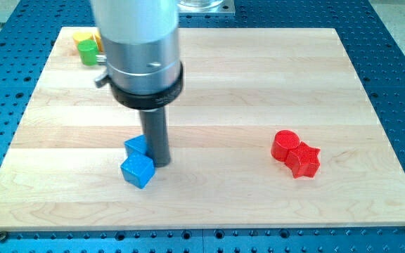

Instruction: Move the triangle below the green circle

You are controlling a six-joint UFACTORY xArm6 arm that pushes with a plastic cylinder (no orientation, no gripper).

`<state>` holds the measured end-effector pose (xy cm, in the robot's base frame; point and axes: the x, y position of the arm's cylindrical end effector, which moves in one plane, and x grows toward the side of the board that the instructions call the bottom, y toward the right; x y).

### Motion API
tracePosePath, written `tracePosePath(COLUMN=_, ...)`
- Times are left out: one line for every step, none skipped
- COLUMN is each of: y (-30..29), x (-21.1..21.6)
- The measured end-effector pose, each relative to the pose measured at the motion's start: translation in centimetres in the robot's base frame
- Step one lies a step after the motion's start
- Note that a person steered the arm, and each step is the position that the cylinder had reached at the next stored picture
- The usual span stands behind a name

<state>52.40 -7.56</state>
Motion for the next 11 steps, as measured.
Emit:
tracePosePath(y=-3.0, x=-1.6)
tracePosePath(y=-5.1, x=-2.6)
tracePosePath(y=-5.2, x=-0.5)
tracePosePath(y=-5.8, x=0.4)
tracePosePath(y=-8.3, x=-2.3)
tracePosePath(y=-9.6, x=-4.6)
tracePosePath(y=-9.7, x=-5.4)
tracePosePath(y=-10.9, x=-10.3)
tracePosePath(y=-10.9, x=-10.3)
tracePosePath(y=-11.0, x=-8.9)
tracePosePath(y=-11.1, x=-11.1)
